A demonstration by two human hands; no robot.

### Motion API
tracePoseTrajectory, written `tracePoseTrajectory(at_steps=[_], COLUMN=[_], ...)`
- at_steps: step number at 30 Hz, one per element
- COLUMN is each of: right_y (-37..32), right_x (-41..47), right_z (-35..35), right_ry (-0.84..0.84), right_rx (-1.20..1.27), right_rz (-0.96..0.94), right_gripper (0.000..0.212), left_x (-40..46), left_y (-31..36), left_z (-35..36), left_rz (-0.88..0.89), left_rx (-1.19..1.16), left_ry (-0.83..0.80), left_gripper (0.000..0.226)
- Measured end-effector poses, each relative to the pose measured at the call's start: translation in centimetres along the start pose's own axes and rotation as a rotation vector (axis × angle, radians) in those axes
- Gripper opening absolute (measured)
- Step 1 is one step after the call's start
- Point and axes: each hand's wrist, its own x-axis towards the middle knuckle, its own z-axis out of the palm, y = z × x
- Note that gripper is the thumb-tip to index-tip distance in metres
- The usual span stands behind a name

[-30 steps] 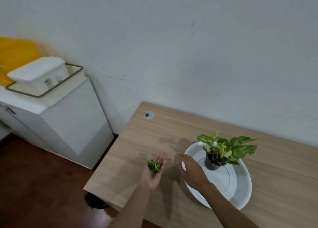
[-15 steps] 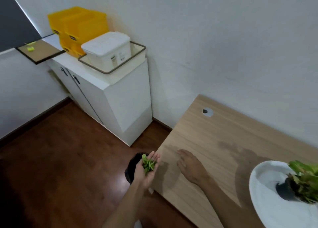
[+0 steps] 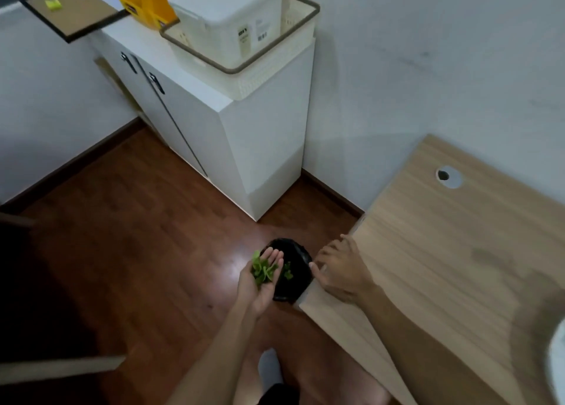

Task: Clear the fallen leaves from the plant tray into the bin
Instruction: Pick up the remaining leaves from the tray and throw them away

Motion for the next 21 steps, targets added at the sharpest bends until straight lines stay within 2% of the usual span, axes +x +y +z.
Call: tracePoseTrajectory(at_steps=[3, 13, 21], right_y=[-0.1, 0.1, 0.6], right_x=[0.2, 0.9, 1.1], right_z=[-0.2, 0.0, 1.1], right_ry=[0.007, 0.015, 0.053], right_rx=[-0.067, -0.068, -0.023], right_rz=[-0.002, -0.02, -0.012], right_gripper=[0.05, 0.039, 0.037], left_x=[1.8, 6.9, 13.0], left_y=[0.1, -1.0, -1.0], left_z=[-0.7, -2.5, -6.0], left_rz=[-0.02, -0.097, -0.065], left_rx=[0.008, 0.048, 0.211], left_ry=[0.024, 0.053, 0.231], left_gripper=[0.035, 0.036, 0.046])
